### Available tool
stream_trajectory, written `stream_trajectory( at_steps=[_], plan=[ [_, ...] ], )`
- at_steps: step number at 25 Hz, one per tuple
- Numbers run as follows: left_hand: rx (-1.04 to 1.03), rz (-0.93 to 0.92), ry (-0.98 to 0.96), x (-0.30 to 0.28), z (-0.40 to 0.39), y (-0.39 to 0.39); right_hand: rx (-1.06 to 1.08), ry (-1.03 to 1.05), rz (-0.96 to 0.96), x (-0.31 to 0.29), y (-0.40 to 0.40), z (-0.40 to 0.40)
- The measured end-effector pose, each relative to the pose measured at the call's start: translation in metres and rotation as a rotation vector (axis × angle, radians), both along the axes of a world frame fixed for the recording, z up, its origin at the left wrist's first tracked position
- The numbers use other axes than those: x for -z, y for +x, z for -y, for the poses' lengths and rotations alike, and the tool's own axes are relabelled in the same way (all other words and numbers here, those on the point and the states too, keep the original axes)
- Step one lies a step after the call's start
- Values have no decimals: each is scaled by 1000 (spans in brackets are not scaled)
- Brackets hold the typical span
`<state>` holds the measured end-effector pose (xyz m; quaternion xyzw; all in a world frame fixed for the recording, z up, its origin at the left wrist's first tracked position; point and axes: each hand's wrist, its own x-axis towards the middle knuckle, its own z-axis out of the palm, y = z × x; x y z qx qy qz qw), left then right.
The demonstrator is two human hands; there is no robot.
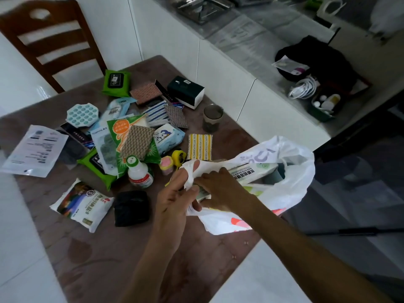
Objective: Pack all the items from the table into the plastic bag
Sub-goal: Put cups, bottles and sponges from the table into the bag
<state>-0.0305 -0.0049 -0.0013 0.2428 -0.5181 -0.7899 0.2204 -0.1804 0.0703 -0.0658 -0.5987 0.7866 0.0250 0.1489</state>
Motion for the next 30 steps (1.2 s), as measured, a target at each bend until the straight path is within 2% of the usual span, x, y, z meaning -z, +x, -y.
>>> stream_trajectory(
  at_steps=[4, 6, 8, 10, 13, 15, 19, 22, 25, 26, 28, 30],
  plan=[
    [-7, 0, 34, 0, 2, 0, 191, 93, -154, 11, -33, -25],
    [32, -40, 7, 2, 2, 1, 227, 33, -344, 12, -48, -42],
    [42, -46, 10, 5, 0, 0, 270, -12, -449, 13, -54, -45],
    [18, -6, 49, 9, -6, 0, 326, 19, -376, 13, -57, -37],
    [9, -65, 77, 3, -4, 0, 428, -74, -56, 14, -59, -36],
    [46, -90, 40, -6, 2, -2, 461, -124, -101, 19, -59, -54],
    [59, -93, -27, -16, 8, -9, 480, 0, -36, 22, -71, -69],
    [51, -89, -57, -15, 4, -6, 438, 100, -142, 21, -81, -60],
    [19, -69, 8, -12, -3, -1, 601, 157, -267, 24, -75, -62],
    [13, -51, 10, -11, -4, -2, 684, 78, -220, 27, -68, -61],
    [-11, 1, -15, -9, -5, -4, 791, -181, 84, 26, -53, -58],
    [-42, 59, -34, -6, -2, -5, 712, -199, 296, 24, -44, -60]
  ],
)
